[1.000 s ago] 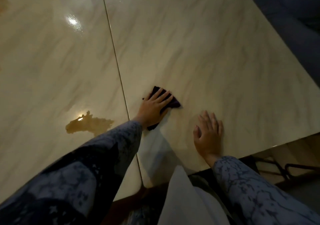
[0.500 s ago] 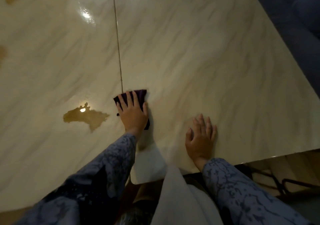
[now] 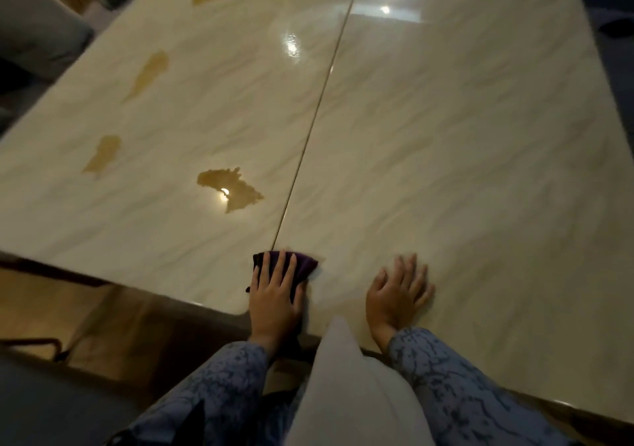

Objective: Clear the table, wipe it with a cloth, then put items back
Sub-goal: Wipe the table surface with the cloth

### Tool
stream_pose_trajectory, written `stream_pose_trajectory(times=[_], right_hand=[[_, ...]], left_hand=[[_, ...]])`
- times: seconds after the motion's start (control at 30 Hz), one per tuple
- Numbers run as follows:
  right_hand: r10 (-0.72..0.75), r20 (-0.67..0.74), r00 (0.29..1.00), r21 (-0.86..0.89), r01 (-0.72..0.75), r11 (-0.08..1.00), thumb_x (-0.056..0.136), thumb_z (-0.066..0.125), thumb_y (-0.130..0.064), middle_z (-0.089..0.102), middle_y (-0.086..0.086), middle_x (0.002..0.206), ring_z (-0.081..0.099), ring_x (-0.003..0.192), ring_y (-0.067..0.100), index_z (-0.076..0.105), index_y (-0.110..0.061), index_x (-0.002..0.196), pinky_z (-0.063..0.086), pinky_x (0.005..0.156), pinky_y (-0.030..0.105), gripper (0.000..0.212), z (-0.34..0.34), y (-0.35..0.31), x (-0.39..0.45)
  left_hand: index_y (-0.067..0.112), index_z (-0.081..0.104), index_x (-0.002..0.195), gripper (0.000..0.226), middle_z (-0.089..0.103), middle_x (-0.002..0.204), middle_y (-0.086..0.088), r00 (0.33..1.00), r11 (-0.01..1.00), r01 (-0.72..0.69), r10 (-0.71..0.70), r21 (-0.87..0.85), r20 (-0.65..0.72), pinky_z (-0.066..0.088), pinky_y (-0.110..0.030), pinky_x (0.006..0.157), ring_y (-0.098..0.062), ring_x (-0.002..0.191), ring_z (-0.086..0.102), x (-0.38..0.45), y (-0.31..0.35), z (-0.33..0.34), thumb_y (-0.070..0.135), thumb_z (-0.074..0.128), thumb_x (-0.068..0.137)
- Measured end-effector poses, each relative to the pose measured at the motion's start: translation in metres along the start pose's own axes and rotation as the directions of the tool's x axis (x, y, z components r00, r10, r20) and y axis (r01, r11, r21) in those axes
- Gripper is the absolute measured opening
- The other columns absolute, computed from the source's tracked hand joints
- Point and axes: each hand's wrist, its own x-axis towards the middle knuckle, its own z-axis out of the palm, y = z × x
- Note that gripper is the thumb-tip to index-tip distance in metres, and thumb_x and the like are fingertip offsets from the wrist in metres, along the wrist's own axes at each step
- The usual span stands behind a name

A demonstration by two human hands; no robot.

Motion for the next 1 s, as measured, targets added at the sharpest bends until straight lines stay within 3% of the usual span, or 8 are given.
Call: stream_pose_trajectory(times=[0.13, 0.23, 0.37, 0.47, 0.67, 0.8, 0.93, 1.0], right_hand=[[-0.064, 0.066, 0.996, -0.005, 0.065, 0.998, 0.092, 0.031, -0.043, 0.034, 0.010, 0.155, 0.019, 0.146, 0.035, 0.051, -0.016, 0.137, 0.011, 0.115, 0.058, 0.057, -0.002, 0.006, -0.001], [-0.179, 0.043, 0.983, 0.041, 0.178, 0.983, 0.091, 0.035, -0.043, 0.038, 0.013, 0.152, 0.023, 0.144, 0.035, 0.054, -0.015, 0.135, 0.009, 0.115, 0.058, 0.056, 0.001, 0.007, -0.002], [-0.350, 0.027, 0.936, 0.091, 0.346, 0.934, 0.091, 0.039, -0.043, 0.036, 0.016, 0.152, 0.027, 0.144, 0.033, 0.048, -0.014, 0.137, 0.003, 0.116, 0.055, 0.056, 0.009, -0.015, -0.001], [-0.373, 0.058, 0.926, 0.092, 0.367, 0.925, 0.092, 0.037, -0.047, 0.036, 0.015, 0.153, 0.025, 0.145, 0.032, 0.045, -0.014, 0.140, 0.005, 0.116, 0.057, 0.059, 0.018, -0.044, 0.002], [-0.265, 0.027, 0.964, 0.112, 0.260, 0.959, 0.093, 0.036, -0.046, 0.036, 0.014, 0.153, 0.028, 0.143, 0.031, 0.045, -0.012, 0.140, 0.008, 0.116, 0.054, 0.059, 0.048, -0.118, 0.000], [-0.109, -0.006, 0.994, 0.107, 0.109, 0.988, 0.096, 0.035, -0.045, 0.037, 0.012, 0.153, 0.027, 0.144, 0.027, 0.037, -0.012, 0.145, 0.016, 0.117, 0.052, 0.059, 0.056, -0.154, -0.007], [0.018, -0.051, 0.999, -0.022, -0.019, 1.000, 0.099, 0.035, -0.046, 0.038, 0.014, 0.152, 0.030, 0.143, 0.028, 0.034, -0.008, 0.148, 0.021, 0.116, 0.049, 0.062, 0.067, -0.184, -0.005], [-0.013, -0.073, 0.997, -0.086, 0.007, 0.996, 0.099, 0.036, -0.046, 0.039, 0.015, 0.151, 0.031, 0.142, 0.030, 0.035, -0.007, 0.148, 0.022, 0.116, 0.049, 0.063, 0.067, -0.182, -0.004]], left_hand=[[0.022, 0.040, 0.147, 0.058, 0.033, 0.155, -0.001, 1.000, 0.999, 0.021, -0.021, -0.049, -0.007, 0.023, -0.045, 0.118, -0.025, 0.147, 0.018, -0.014, -0.003, -0.004, 0.047, 0.034, 0.094], [0.020, 0.043, 0.144, 0.055, 0.041, 0.151, -0.003, 0.994, 0.994, -0.105, 0.106, -0.042, 0.003, 0.036, -0.049, 0.111, -0.026, 0.143, 0.027, -0.014, -0.022, -0.008, 0.047, 0.031, 0.097], [0.017, 0.050, 0.141, 0.068, 0.048, 0.146, -0.004, 0.949, 0.950, -0.310, 0.308, 0.030, 0.064, 0.045, -0.047, 0.102, -0.029, 0.138, 0.039, -0.001, -0.061, -0.017, 0.029, 0.069, 0.077], [0.020, 0.047, 0.142, 0.062, 0.048, 0.147, -0.001, 0.967, 0.971, -0.241, 0.239, 0.007, 0.083, 0.047, -0.046, 0.103, -0.024, 0.139, 0.034, 0.016, -0.100, -0.032, 0.034, 0.049, 0.082], [0.027, 0.034, 0.147, 0.062, 0.042, 0.150, 0.001, 0.929, 0.936, -0.351, 0.351, -0.020, 0.115, 0.025, -0.040, 0.116, -0.020, 0.145, 0.022, 0.066, -0.170, -0.048, 0.037, 0.047, 0.088], [0.025, 0.034, 0.148, 0.056, 0.038, 0.152, -0.001, 0.774, 0.775, -0.631, 0.628, 0.016, 0.086, 0.019, -0.045, 0.120, -0.031, 0.143, 0.030, 0.075, -0.170, -0.041, 0.031, 0.047, 0.094], [0.024, 0.041, 0.147, 0.047, 0.035, 0.155, 0.003, 0.466, 0.473, -0.880, 0.877, -0.046, 0.116, 0.016, -0.041, 0.121, -0.025, 0.147, 0.023, 0.113, -0.163, -0.041, 0.034, 0.045, 0.101], [0.022, 0.047, 0.143, 0.046, 0.042, 0.151, 0.000, 0.420, 0.426, -0.904, 0.900, -0.028, 0.111, 0.019, -0.042, 0.119, -0.025, 0.144, 0.029, 0.139, -0.146, -0.048, 0.031, 0.039, 0.098]])
